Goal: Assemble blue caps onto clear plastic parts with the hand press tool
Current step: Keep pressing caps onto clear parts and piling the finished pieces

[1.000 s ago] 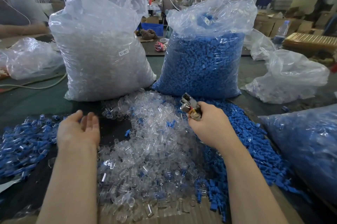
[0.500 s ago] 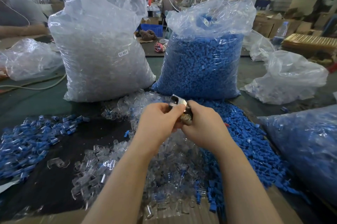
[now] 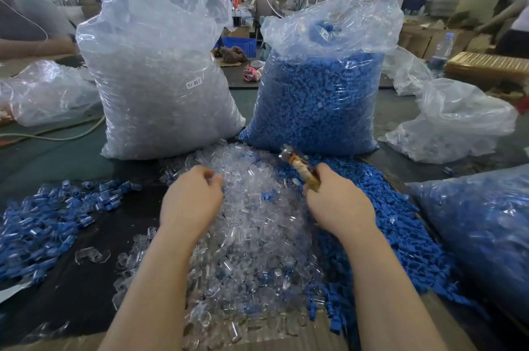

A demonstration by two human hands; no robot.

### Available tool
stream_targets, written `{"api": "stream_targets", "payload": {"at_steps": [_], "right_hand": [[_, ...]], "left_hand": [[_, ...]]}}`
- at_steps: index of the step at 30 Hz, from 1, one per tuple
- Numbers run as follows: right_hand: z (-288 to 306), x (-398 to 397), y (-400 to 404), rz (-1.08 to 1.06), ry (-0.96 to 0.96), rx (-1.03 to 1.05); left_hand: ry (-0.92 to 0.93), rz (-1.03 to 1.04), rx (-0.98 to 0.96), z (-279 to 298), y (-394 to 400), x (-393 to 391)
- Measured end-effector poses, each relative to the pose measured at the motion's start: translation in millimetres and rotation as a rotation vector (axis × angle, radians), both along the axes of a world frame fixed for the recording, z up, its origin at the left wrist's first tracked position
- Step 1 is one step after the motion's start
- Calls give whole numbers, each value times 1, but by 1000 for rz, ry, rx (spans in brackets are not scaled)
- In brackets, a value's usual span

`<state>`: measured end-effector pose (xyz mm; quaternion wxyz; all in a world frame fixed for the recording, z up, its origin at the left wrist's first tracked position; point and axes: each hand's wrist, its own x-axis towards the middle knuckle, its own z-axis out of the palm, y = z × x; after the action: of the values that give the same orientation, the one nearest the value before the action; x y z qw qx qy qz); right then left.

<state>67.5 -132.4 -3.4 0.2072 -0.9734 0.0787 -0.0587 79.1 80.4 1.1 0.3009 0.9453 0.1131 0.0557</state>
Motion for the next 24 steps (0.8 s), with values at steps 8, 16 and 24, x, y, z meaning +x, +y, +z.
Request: {"api": "stream_targets", "payload": {"at_steps": [8, 16, 24], "right_hand": [[-7, 0, -14, -322, 201, 20], [-14, 4, -13, -271, 206, -72], [-14, 5, -16, -287, 225, -71]], "left_hand": [[294, -90, 184, -15, 4, 3], [134, -122, -147, -8, 3, -1], [24, -143, -306, -3, 7, -3]]}}
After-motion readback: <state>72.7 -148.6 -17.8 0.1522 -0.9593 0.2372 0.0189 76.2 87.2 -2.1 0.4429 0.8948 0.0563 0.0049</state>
